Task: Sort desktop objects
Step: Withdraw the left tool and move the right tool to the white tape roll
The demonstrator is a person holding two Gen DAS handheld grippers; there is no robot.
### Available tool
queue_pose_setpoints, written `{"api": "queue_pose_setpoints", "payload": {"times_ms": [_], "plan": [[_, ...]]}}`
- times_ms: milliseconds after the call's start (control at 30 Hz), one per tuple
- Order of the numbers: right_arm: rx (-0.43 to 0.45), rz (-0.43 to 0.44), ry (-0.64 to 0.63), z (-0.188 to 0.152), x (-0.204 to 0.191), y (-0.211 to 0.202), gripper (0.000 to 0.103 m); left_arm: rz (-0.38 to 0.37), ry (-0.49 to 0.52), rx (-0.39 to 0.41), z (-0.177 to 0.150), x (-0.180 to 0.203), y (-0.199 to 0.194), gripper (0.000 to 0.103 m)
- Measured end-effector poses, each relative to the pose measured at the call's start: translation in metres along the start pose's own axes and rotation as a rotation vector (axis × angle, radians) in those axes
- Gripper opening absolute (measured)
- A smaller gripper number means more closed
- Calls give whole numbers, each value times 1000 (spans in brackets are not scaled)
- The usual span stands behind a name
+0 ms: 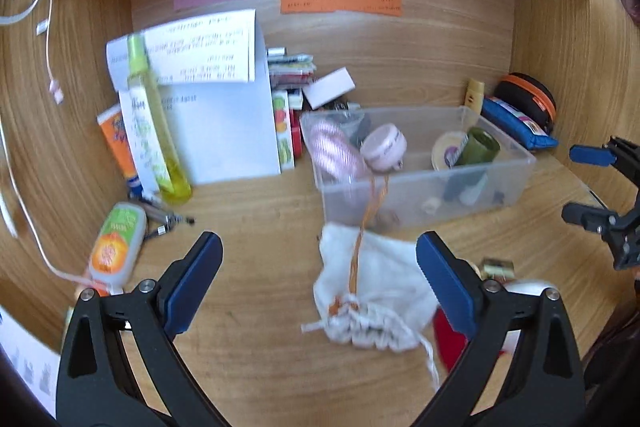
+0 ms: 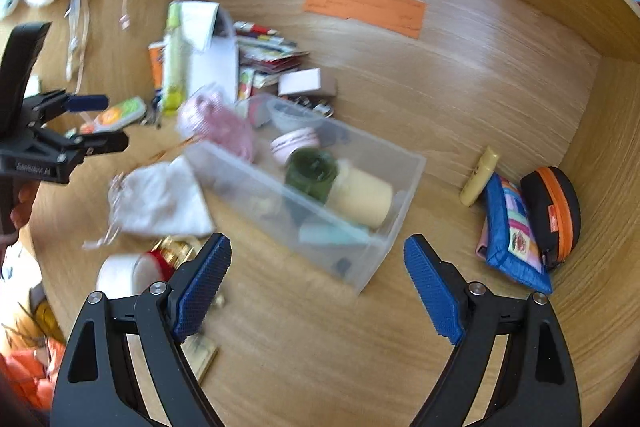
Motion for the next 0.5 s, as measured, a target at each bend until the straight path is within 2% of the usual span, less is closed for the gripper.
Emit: {"api": "queue_pose_setpoints", "payload": {"times_ms": [133, 333, 500], "plan": [[-14, 35, -16, -13, -18, -6, 87, -5, -25, -32, -15, -1, -3, 99], [-13, 100, -6, -25, -42, -13, 87, -7, -61, -33, -34, -6, -18, 99], [17, 171, -29, -26, -69, -24, 87, -18, -87, -44, -50, -8, -25, 99]]}}
Point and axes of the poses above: each gripper's, at about its wrist camera, not at the fingertips, and y roughly the way its jaws point, x to its right, z to its top, the point moved 6 cm from there along y, roughly the way its jaws point, and after that the axes turned 2 degrees about -z, right-handed, at the moved point
